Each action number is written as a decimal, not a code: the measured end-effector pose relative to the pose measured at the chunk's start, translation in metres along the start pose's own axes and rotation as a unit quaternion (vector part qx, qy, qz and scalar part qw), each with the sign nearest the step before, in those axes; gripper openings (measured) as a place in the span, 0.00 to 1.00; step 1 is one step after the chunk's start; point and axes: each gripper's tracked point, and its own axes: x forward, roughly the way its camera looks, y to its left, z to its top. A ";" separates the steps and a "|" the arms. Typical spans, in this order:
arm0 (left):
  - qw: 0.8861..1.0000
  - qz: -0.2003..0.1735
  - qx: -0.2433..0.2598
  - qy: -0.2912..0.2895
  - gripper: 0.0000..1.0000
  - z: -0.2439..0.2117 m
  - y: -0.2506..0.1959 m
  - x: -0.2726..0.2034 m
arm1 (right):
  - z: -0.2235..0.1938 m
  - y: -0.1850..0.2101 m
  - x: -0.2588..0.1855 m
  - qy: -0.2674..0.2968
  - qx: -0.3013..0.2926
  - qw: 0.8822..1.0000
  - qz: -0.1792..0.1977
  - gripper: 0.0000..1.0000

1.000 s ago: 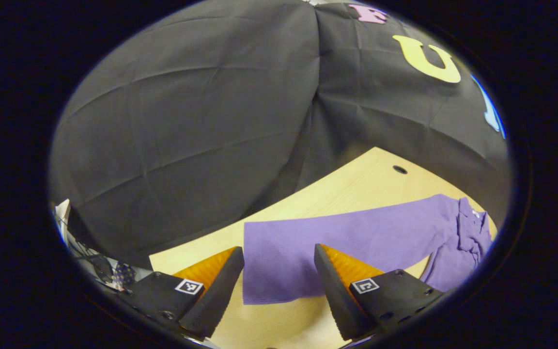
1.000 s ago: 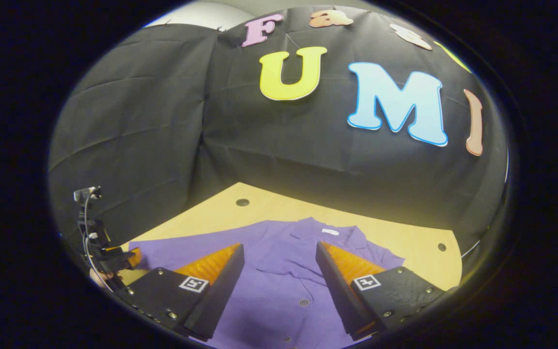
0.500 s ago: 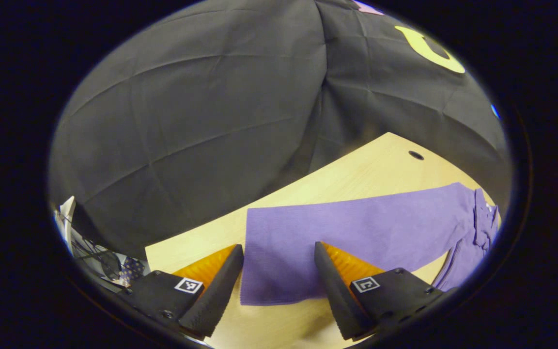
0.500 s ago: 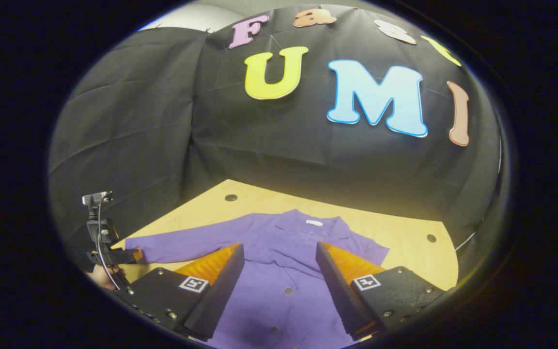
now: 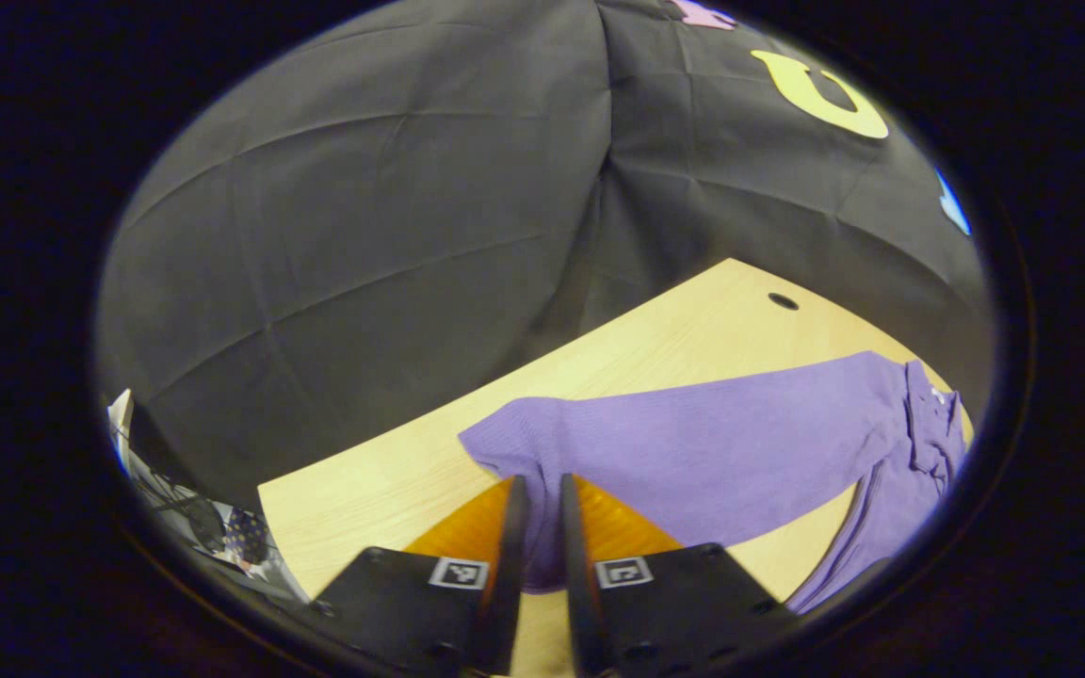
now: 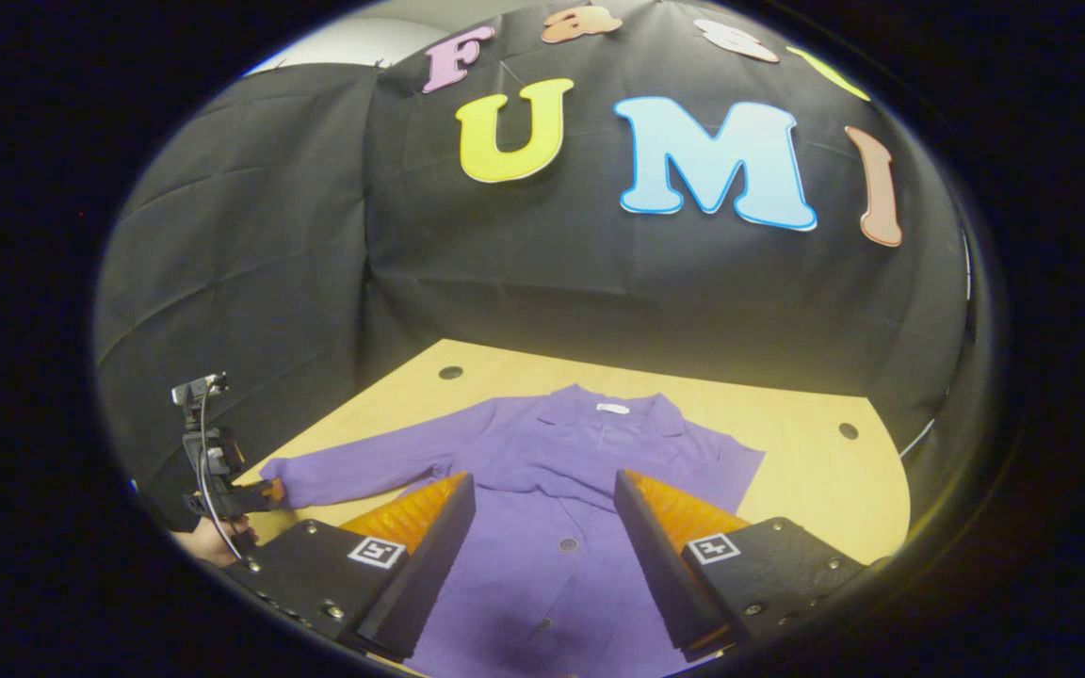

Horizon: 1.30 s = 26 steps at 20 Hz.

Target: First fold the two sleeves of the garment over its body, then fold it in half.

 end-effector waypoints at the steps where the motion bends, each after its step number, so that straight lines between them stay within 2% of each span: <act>1: 1.000 -0.005 -0.009 0.002 0.19 0.003 -0.004 -0.001 | -0.001 -0.005 -0.004 -0.002 0.004 1.000 -0.005 0.93; 2: 1.000 -0.016 -0.021 0.007 0.11 0.003 -0.009 -0.001 | -0.001 -0.009 -0.006 -0.002 0.008 1.000 -0.009 0.93; 7: 0.994 -0.050 -0.092 0.015 0.11 0.021 -0.030 -0.009 | -0.007 -0.037 -0.020 -0.006 0.018 0.999 -0.037 0.93; 11: 0.985 -0.111 -0.134 -0.011 0.11 0.070 -0.089 -0.033 | -0.015 -0.057 -0.031 -0.006 0.031 0.998 -0.055 0.93; 15: 0.981 -0.171 -0.084 -0.043 0.10 0.102 -0.163 -0.066 | -0.023 -0.078 -0.042 -0.007 0.048 0.996 -0.072 0.93; 19: 0.971 -0.232 -0.019 -0.061 0.12 0.113 -0.248 -0.091 | -0.033 -0.104 -0.053 -0.008 0.060 0.993 -0.097 0.93; 23: 0.949 -0.300 0.052 -0.081 0.11 0.113 -0.337 -0.124 | -0.045 -0.127 -0.066 -0.002 0.076 0.990 -0.119 0.93; 26: 0.932 -0.342 0.086 -0.089 0.12 0.105 -0.394 -0.148 | -0.056 -0.142 -0.076 0.001 0.088 0.987 -0.138 0.93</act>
